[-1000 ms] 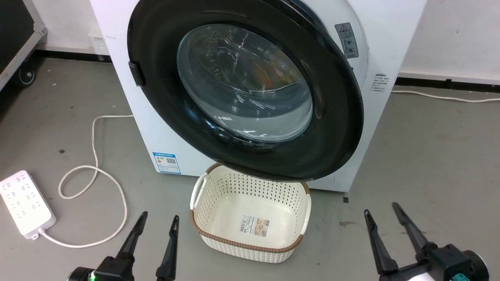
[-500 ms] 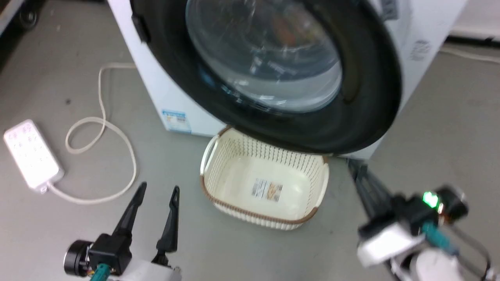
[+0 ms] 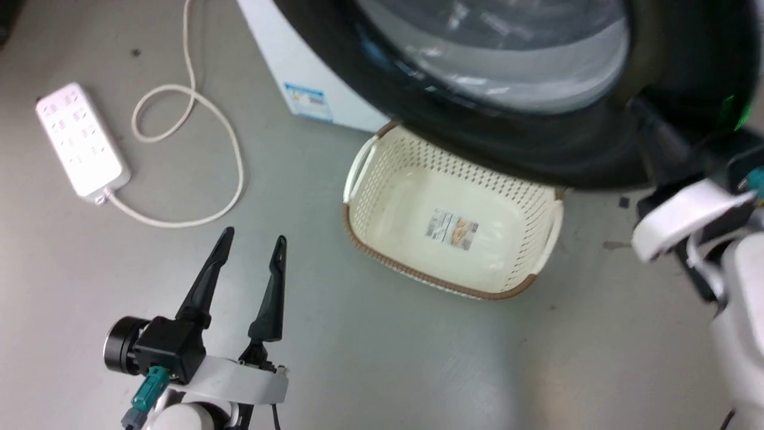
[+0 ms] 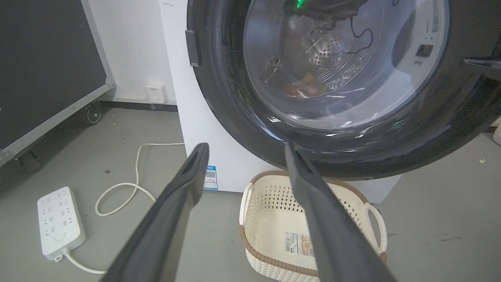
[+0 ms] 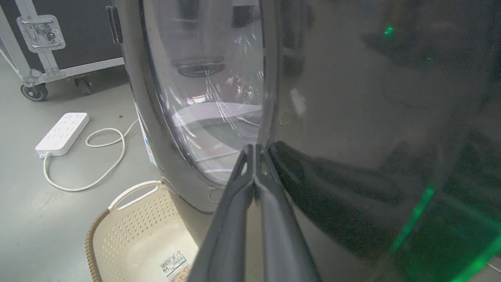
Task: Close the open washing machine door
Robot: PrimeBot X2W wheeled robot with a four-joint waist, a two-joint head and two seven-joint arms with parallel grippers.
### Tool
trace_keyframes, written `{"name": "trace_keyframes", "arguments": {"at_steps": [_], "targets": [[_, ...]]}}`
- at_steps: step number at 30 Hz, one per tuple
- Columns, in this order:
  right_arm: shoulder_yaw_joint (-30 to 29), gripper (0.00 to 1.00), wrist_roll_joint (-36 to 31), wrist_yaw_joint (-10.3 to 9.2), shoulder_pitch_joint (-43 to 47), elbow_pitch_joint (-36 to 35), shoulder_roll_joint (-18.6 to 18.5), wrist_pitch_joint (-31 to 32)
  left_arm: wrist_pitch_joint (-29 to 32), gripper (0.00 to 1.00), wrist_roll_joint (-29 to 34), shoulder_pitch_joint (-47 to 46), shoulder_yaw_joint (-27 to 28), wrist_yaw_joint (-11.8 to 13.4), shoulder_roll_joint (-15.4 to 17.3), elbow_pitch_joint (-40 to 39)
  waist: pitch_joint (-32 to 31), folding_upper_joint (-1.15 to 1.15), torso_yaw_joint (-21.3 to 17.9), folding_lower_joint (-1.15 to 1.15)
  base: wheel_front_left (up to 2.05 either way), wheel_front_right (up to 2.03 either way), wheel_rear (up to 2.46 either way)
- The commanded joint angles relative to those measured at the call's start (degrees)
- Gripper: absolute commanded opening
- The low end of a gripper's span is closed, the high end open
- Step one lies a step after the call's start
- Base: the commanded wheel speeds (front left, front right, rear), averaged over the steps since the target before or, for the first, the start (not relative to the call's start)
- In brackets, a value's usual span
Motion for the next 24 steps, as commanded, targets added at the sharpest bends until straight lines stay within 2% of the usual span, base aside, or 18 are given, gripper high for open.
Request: {"name": "trace_keyframes", "arguments": {"at_steps": [1, 11, 19, 24], "targets": [[-1.2, 0.00, 0.5, -0.19, -2.2, 1.0, -1.1, 0.4, -0.2, 1.00, -0.3, -0.9, -0.1, -0.1, -0.3, -0.2, 1.7, 0.00, 1.4, -0.01, 0.00, 0.00, 0.00], [-8.7, 0.00, 1.5, -0.19, -13.8, 8.9, -3.1, 2.0, -0.2, 1.00, -0.5, -2.9, 0.4, -0.2, -0.5, -0.8, 5.2, 0.00, 2.2, -0.01, 0.00, 0.00, 0.00], [-16.2, 0.00, -1.4, -0.19, -21.0, 15.5, 0.4, 1.9, -0.2, 1.00, -0.7, -3.9, -0.1, -0.3, -0.1, -0.3, 5.7, 0.00, 1.6, -0.01, 0.00, 0.00, 0.00], [-18.1, 0.00, -2.6, -0.19, -21.8, 17.7, 1.7, 0.5, -0.2, 1.00, -0.8, -3.9, -0.1, -0.3, 0.0, 0.1, 4.8, 0.00, 1.4, -0.01, 0.00, 0.00, 0.00]]}}
